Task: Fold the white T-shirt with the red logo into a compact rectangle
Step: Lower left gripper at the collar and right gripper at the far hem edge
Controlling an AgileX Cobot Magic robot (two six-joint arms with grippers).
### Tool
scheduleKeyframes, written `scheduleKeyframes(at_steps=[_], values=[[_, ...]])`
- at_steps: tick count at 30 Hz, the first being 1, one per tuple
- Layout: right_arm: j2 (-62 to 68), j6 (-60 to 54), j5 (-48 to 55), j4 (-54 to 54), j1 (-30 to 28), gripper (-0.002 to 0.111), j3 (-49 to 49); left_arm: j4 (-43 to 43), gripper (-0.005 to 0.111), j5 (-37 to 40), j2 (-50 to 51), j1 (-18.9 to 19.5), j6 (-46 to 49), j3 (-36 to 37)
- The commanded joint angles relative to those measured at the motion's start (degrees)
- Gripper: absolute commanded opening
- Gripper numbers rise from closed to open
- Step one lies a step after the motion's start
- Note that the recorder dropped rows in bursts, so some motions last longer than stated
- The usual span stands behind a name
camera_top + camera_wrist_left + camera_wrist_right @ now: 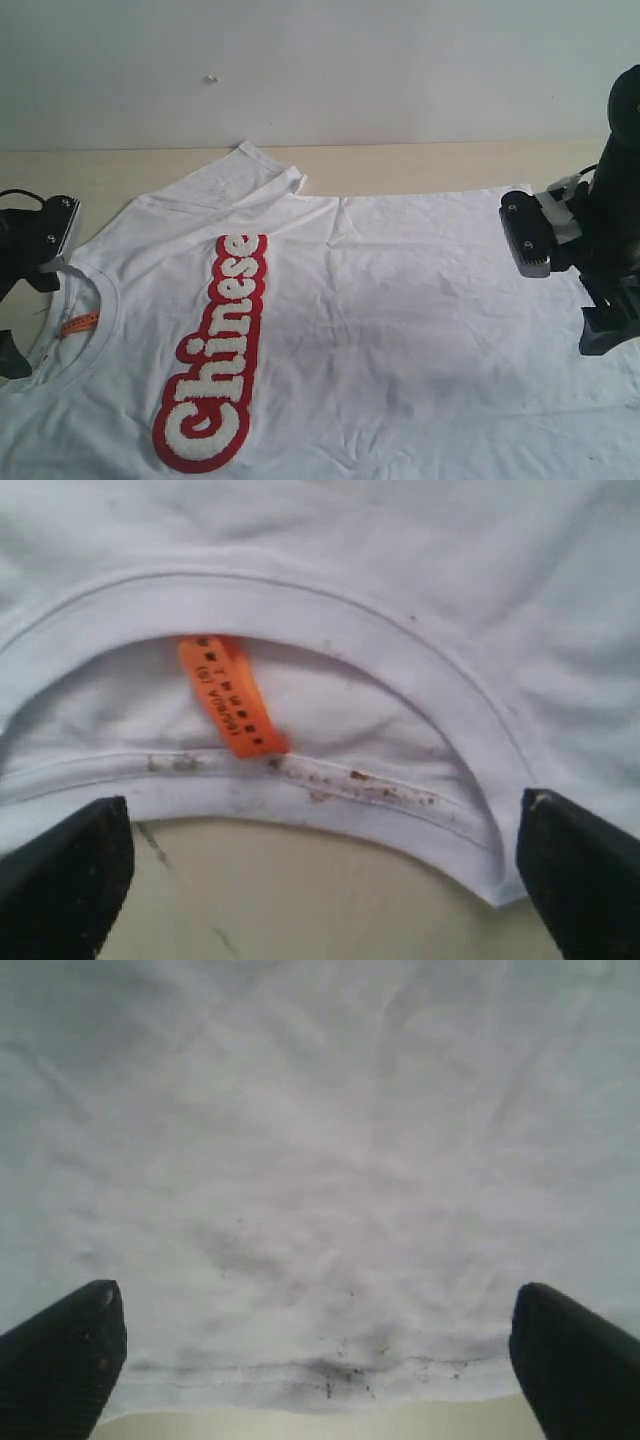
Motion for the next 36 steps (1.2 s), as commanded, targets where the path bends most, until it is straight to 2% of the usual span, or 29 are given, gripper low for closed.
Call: scheduleKeyframes(at_steps=[1, 4, 9, 13, 18, 21, 36], values=[[-0.11, -2.18, 0.04, -1.83, -0.41, 0.105, -0.31, 0.76, 0.105, -2.9, 0.44, 0.14, 3.01, 0.01], [-0.11, -3.03, -0.81, -0.47, -2.12, 0.105, -0.31, 4.1, 0.105, -3.02, 2.17, 0.01, 3.16, 0.01], [-0.11, -6.55, -2.72, 4.83, -7.08, 0.105, -0.31, 4.13, 0.105, -6.63, 4.24, 0.01, 3.4, -0.1], [-0.11, -7.44, -5.78, 5.32, -7.22, 0.105, -0.31, 4.13, 0.105, -6.93, 4.34, 0.01, 3.67, -0.1], [0.29, -10.31, -5.97, 9.79, -7.22, 0.105, -0.31, -1.42, 0.105, -5.63, 4.48, -0.37, 8.43, -0.1], [1.03, -10.31, -5.28, 9.79, -7.22, 0.105, -0.31, -1.32, 0.105, -4.66, 5.16, -1.44, 8.22, -0.1], [2.9, -11.37, -4.61, 9.79, -7.22, 0.105, -0.31, -0.01, 0.105, -5.31, 6.51, -0.85, 6.48, -0.36]])
